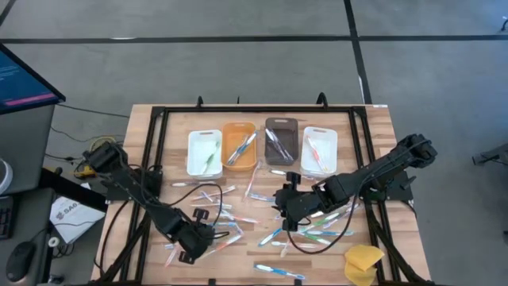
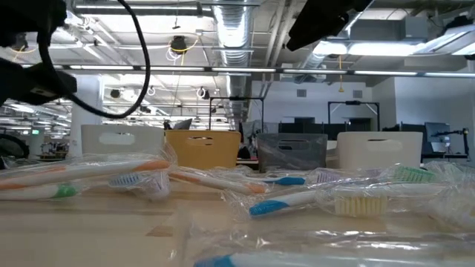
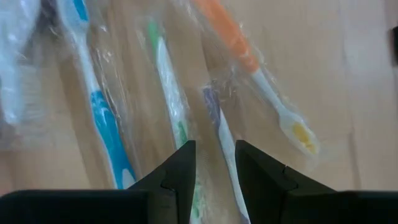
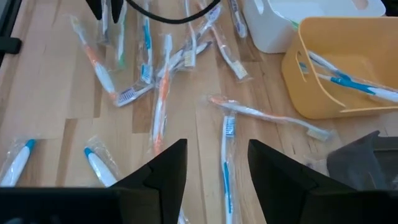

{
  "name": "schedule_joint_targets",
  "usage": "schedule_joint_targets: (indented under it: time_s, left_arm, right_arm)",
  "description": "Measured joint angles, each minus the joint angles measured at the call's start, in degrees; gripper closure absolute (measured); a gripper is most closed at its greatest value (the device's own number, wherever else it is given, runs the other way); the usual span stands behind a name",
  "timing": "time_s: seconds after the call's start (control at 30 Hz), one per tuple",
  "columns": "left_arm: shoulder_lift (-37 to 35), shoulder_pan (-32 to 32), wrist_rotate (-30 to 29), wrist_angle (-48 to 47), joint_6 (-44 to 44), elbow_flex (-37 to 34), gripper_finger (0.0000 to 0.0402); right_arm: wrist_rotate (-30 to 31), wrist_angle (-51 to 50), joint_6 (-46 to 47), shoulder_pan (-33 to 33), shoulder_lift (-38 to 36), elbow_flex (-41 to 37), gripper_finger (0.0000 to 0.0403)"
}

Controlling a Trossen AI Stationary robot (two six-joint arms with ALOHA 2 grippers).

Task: Pick & Place Toothbrushes
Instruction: Put the green toothbrush into the left white bin

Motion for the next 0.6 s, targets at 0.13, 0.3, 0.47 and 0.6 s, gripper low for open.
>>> schedule_joint_targets:
  time_s: [0.13,0.3,0.47,0.6]
  left_arm:
    - [1.4,0.0,-0.2,0.5,0.0,0.0,0.0296]
    - [1.2,0.0,-1.8,0.5,0.0,0.0,0.0296]
    - [1.2,0.0,-1.8,0.6,-0.4,0.0,0.0296]
    - [1.2,-0.2,-1.9,0.5,-1.2,0.0,0.0296]
  right_arm:
    - [0.0,0.0,0.0,0.1,0.0,0.0,0.0239]
    - [0.0,0.0,-0.1,-0.2,0.0,0.0,0.0238]
    - [0.0,0.1,-0.2,-1.0,0.0,0.0,0.0239]
    - [0.0,0.1,-0.2,-1.7,0.0,0.0,0.0239]
